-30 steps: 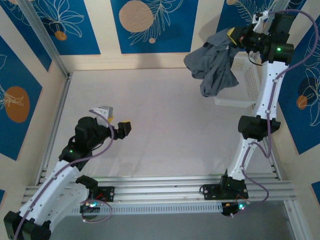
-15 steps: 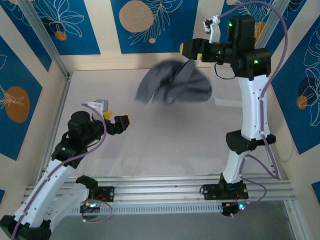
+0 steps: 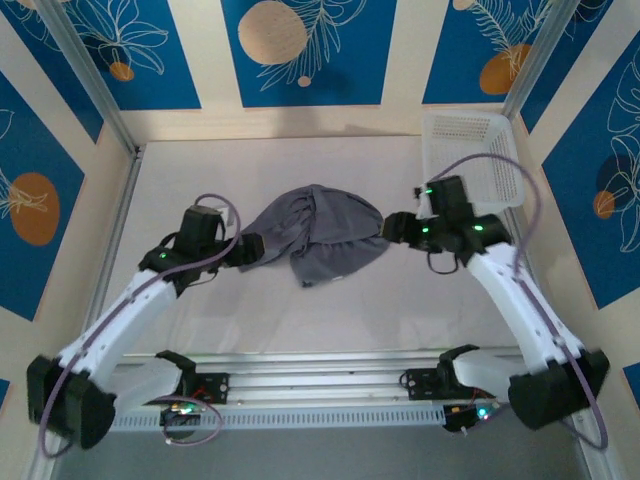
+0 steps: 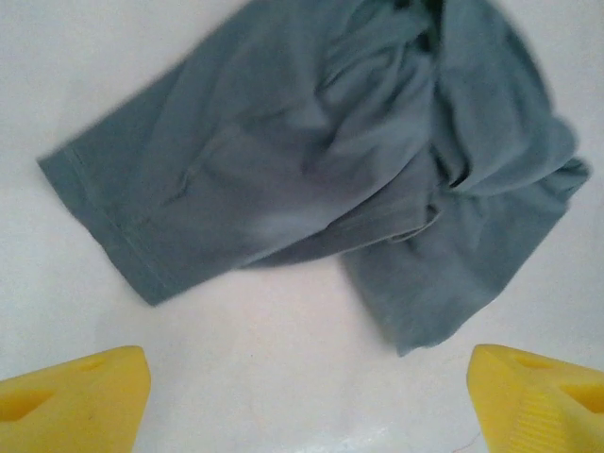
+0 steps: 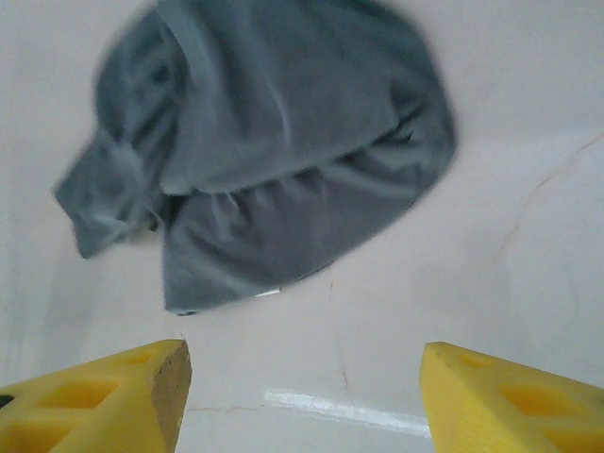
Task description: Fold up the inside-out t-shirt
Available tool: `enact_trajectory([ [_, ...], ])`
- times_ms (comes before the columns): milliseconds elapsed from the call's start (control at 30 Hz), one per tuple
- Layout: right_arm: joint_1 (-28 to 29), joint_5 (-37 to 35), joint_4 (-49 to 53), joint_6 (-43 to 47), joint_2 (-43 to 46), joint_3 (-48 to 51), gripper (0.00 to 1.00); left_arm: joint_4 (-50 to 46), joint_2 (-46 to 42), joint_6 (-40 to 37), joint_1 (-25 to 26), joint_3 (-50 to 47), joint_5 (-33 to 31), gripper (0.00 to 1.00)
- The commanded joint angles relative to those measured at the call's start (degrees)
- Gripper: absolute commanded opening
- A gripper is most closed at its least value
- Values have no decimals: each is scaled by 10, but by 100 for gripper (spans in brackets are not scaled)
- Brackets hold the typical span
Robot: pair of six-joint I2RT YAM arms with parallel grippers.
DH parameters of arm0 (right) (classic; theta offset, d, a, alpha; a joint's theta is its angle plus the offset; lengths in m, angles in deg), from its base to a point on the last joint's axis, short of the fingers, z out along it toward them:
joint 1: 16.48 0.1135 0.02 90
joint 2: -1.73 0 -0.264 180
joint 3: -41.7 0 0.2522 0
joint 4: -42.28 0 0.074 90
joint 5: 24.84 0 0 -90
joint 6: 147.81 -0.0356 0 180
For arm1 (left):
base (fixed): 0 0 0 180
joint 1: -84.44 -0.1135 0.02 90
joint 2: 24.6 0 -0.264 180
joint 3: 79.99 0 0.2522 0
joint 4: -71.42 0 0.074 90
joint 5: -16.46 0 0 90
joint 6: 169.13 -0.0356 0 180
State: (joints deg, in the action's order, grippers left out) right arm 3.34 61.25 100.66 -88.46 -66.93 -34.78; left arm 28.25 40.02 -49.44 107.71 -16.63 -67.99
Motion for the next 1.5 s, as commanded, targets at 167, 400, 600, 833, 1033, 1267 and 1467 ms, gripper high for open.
enact_trajectory([
  [167, 108, 19, -206, -35, -276, -69, 72, 131, 213, 3, 1, 66, 182, 86],
  [400, 119, 17, -206, -51, -429, -187, 66, 188, 345, 20, 8, 106, 179, 76],
  [600, 108, 0, -178, -33, -405, -184, 0, 193, 379, 6, 5, 120, 185, 0],
  [833, 26, 3, -247, -63, -127, -19, 0, 72, 182, -13, -75, 126, 124, 0],
  [1033, -99, -7, -278, -121, 131, 118, 0, -90, -22, -60, -145, 171, -102, 0],
  [1267, -143, 18, -244, -118, 176, 131, 0, -110, -56, -76, -157, 161, -143, 0],
  [1467, -150, 12, -199, -62, 194, -31, 0, -116, -86, -138, -157, 271, -79, 0],
])
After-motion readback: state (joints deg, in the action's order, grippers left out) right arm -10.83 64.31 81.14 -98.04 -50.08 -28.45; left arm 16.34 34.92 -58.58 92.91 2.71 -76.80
